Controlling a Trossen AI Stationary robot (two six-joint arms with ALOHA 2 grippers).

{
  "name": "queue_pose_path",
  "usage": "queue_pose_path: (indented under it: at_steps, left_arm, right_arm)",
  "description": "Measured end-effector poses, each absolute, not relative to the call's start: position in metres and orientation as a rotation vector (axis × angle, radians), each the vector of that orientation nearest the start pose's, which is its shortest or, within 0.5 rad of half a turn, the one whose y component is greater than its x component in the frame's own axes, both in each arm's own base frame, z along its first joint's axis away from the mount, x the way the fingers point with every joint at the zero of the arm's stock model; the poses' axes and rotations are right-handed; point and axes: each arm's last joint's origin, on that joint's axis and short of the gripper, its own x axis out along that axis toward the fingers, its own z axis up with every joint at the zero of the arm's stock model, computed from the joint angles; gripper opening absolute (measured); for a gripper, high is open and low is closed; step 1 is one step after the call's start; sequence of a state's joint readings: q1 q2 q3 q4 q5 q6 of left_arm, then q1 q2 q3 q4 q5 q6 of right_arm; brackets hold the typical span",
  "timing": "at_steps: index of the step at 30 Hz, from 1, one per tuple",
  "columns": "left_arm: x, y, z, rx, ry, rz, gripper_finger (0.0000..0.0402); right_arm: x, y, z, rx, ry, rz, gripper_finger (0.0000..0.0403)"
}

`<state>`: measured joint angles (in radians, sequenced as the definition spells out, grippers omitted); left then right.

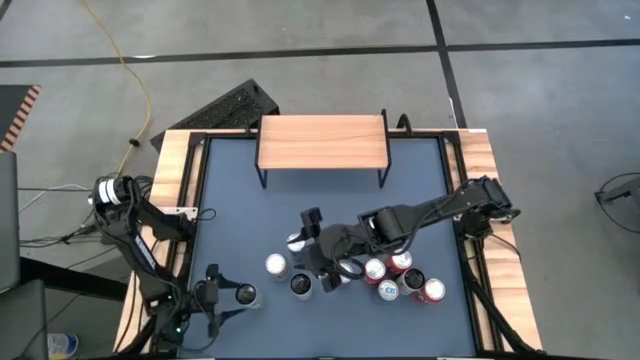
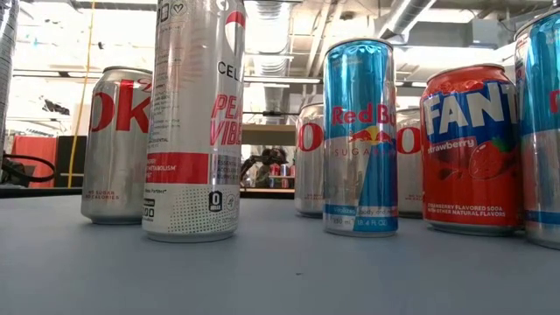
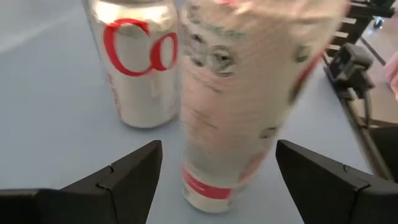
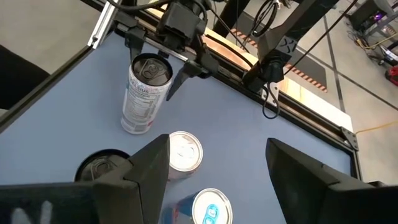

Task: Place canned beverage on shelf
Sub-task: Put the bottom left black soda on the shelf

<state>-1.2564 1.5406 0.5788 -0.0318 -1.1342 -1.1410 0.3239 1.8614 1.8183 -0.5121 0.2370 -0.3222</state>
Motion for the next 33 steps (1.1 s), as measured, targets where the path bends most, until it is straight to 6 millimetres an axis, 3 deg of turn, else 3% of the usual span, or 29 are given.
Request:
queue_pose_path:
  at_steps: [11, 23, 33]
  left_arm:
    - [0.103, -0.218, 0.125, -0.154, 0.333, 0.064, 0.0304]
    - [0.125, -0.215, 0.129, -0.076, 0.373, 0.030, 0.0303]
    - [0.138, -0.210, 0.129, -0.066, 0.398, 0.033, 0.0235]
  right_arm:
    - [0.407, 0.121, 0.355, -0.445, 0.524, 0.148, 0.0253]
    - [0.406, 0.122, 0.355, -0.435, 0.523, 0.150, 0.0253]
    - [0.406, 0.122, 0.355, -0.431, 0.529, 0.150, 0.0253]
